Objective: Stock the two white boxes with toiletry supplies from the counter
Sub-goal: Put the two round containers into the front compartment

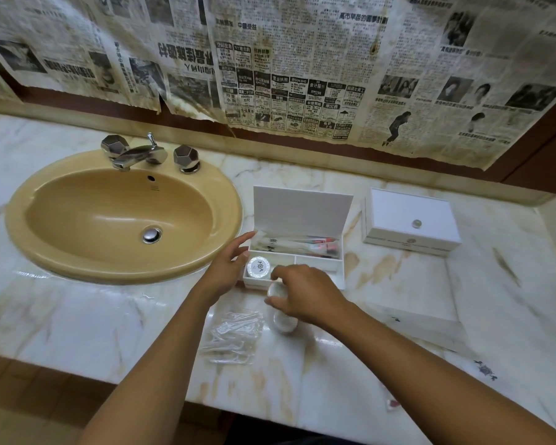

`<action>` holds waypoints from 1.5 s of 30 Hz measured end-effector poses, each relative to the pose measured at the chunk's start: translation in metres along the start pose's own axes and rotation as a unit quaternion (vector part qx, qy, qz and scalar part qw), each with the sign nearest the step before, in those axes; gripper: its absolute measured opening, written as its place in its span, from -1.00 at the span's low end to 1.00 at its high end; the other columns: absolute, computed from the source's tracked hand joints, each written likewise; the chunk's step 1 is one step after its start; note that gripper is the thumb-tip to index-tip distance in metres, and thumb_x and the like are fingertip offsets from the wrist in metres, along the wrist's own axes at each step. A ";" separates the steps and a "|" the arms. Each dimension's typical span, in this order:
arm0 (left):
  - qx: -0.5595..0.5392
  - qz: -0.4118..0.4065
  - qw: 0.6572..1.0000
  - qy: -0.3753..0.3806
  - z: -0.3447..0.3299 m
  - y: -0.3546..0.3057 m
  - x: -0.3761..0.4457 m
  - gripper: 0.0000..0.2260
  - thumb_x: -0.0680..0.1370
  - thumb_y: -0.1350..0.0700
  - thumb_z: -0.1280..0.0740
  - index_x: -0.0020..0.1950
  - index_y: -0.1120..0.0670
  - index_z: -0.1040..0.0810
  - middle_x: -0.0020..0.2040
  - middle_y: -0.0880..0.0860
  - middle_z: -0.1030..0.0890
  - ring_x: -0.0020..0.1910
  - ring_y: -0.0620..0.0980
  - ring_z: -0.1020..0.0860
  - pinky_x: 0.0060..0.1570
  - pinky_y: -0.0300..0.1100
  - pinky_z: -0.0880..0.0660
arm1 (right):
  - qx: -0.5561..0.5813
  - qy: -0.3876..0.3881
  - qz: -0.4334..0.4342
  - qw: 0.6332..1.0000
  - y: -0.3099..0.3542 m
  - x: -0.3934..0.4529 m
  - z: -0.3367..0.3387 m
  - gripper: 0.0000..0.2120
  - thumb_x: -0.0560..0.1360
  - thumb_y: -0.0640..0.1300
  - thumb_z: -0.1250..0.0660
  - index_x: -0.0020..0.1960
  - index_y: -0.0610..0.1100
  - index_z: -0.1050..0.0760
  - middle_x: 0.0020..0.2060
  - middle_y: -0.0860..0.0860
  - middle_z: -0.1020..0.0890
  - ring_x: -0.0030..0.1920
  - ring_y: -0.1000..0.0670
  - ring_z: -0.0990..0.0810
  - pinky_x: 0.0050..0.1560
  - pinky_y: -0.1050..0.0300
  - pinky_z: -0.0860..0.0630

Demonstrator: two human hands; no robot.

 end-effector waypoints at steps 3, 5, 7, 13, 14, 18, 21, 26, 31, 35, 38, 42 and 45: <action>-0.005 -0.006 1.000 0.006 0.001 0.002 0.001 -0.62 0.67 0.15 -0.15 0.39 -0.26 -0.41 0.30 -0.01 -0.53 0.33 -0.07 -0.46 0.16 -0.19 -0.43 | -0.001 -0.043 -0.009 0.999 0.000 0.013 0.009 -0.67 0.46 0.09 -0.33 0.16 -0.03 -0.49 0.05 -0.01 -0.63 0.06 -0.09 -0.58 -0.04 0.06 -0.49; -0.001 -0.009 1.000 0.009 0.001 0.002 0.001 -0.61 0.67 0.15 -0.14 0.39 -0.27 -0.41 0.34 -0.03 -0.50 0.35 -0.09 -0.44 0.18 -0.18 -0.40 | -0.005 -0.051 -0.020 0.998 -0.001 0.022 0.013 -0.67 0.46 0.09 -0.33 0.15 -0.05 -0.48 0.04 -0.04 -0.63 0.05 -0.11 -0.58 -0.07 0.06 -0.47; 0.000 -0.010 1.000 0.009 0.001 0.001 0.000 -0.61 0.67 0.15 -0.14 0.40 -0.27 -0.40 0.35 -0.04 -0.49 0.36 -0.11 -0.42 0.16 -0.19 -0.37 | -0.017 -0.049 -0.031 0.998 -0.004 0.029 0.013 -0.66 0.47 0.09 -0.33 0.15 -0.07 -0.47 0.02 -0.07 -0.63 0.04 -0.14 -0.58 -0.08 0.06 -0.46; -0.001 -0.006 1.000 0.008 0.001 -0.001 -0.001 -0.61 0.67 0.16 -0.15 0.41 -0.23 -0.40 0.32 -0.04 -0.49 0.34 -0.13 -0.42 0.02 -0.36 -0.37 | -0.053 -0.021 -0.049 0.997 -0.009 0.040 0.008 -0.69 0.45 0.11 -0.36 0.07 -0.08 -0.50 -0.03 -0.10 -0.63 -0.01 -0.15 -0.58 -0.14 0.09 -0.39; -0.003 -0.005 1.000 0.007 0.002 -0.001 -0.001 -0.61 0.67 0.16 -0.15 0.41 -0.23 -0.40 0.30 -0.03 -0.51 0.33 -0.12 -0.43 0.01 -0.35 -0.38 | -0.059 -0.013 -0.051 0.997 -0.010 0.040 0.007 -0.70 0.46 0.10 -0.35 0.04 -0.09 -0.51 -0.03 -0.10 -0.62 -0.02 -0.14 -0.58 -0.15 0.10 -0.36; -0.004 0.003 1.000 0.004 0.002 -0.003 -0.002 -0.62 0.67 0.16 -0.16 0.40 -0.24 -0.40 0.22 -0.06 -0.54 0.26 -0.18 -0.47 -0.05 -0.39 -0.38 | -0.066 0.007 -0.061 0.996 -0.013 0.043 0.003 -0.73 0.47 0.09 -0.35 -0.02 -0.11 -0.55 -0.05 -0.10 -0.62 -0.04 -0.14 -0.58 -0.18 0.12 -0.33; 0.000 0.004 1.000 0.007 0.002 -0.005 -0.003 -0.62 0.67 0.15 -0.16 0.41 -0.23 -0.40 0.20 -0.11 -0.53 0.23 -0.28 -0.45 -0.05 -0.41 -0.37 | -0.066 0.013 -0.062 0.996 -0.013 0.044 0.002 -0.73 0.47 0.07 -0.35 0.01 -0.11 -0.57 -0.05 -0.10 -0.62 -0.03 -0.15 -0.58 -0.16 0.12 -0.35; 0.005 0.003 1.000 0.004 0.001 -0.006 -0.003 -0.62 0.67 0.16 -0.16 0.41 -0.21 -0.40 0.21 -0.08 -0.54 0.20 -0.24 -0.47 -0.13 -0.51 -0.39 | -0.075 0.002 -0.055 0.996 -0.013 0.043 0.003 -0.87 0.47 -0.15 -0.32 -0.01 -0.12 -0.57 -0.06 -0.12 -0.63 -0.07 -0.18 -0.58 -0.13 0.10 -0.44; 0.007 0.002 1.000 0.004 0.002 -0.004 -0.003 -0.62 0.67 0.14 -0.15 0.41 -0.25 -0.39 0.27 -0.04 -0.51 0.30 -0.14 -0.44 -0.04 -0.38 -0.37 | -0.058 0.022 -0.053 0.997 -0.015 0.044 -0.001 -0.79 0.48 -0.29 -0.29 0.03 -0.09 -0.61 -0.02 -0.12 -0.63 -0.05 -0.16 -0.59 -0.15 0.13 -0.43; 0.010 0.000 1.000 0.006 0.001 -0.004 -0.003 -0.62 0.67 0.14 -0.15 0.42 -0.25 -0.38 0.29 -0.02 -0.49 0.32 -0.13 -0.42 -0.03 -0.36 -0.37 | -0.036 0.026 -0.053 0.998 -0.019 0.042 -0.001 -0.74 0.49 -0.26 -0.27 0.11 -0.04 -0.59 0.05 -0.09 -0.62 0.02 -0.15 -0.58 -0.14 0.15 -0.38; 0.008 0.000 1.000 0.004 0.001 -0.003 -0.003 -0.62 0.68 0.14 -0.14 0.42 -0.24 -0.38 0.30 -0.03 -0.49 0.32 -0.12 -0.42 -0.03 -0.35 -0.38 | -0.007 0.010 -0.048 0.999 -0.016 0.036 -0.001 -0.74 0.48 -0.21 -0.27 0.12 -0.01 -0.58 0.04 -0.04 -0.64 0.04 -0.12 -0.58 -0.09 0.11 -0.45; 0.013 -0.004 1.000 0.001 0.000 -0.003 -0.003 -0.63 0.68 0.12 -0.14 0.41 -0.25 -0.39 0.30 -0.03 -0.51 0.31 -0.14 -0.44 -0.01 -0.33 -0.40 | 0.023 -0.028 -0.015 0.999 -0.004 0.021 0.004 -0.76 0.49 -0.10 -0.30 0.15 -0.01 -0.57 0.06 0.01 -0.64 0.05 -0.07 -0.58 -0.04 0.10 -0.45; 0.011 0.000 1.000 -0.004 -0.001 -0.006 -0.005 -0.64 0.68 0.16 -0.14 0.38 -0.23 -0.40 0.17 -0.10 -0.54 0.13 -0.37 -0.48 -0.12 -0.48 -0.41 | 0.015 -0.001 0.013 1.000 0.003 0.010 -0.001 -0.75 0.49 -0.05 -0.31 0.15 -0.01 -0.57 0.06 -0.01 -0.63 0.05 -0.10 -0.58 -0.03 0.08 -0.45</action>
Point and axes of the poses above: each hand's wrist, its own x-axis towards the middle knuckle, its own z-axis out of the back of the hand, y = z × x, the point moved 1 cm from there along x, towards the middle knuckle
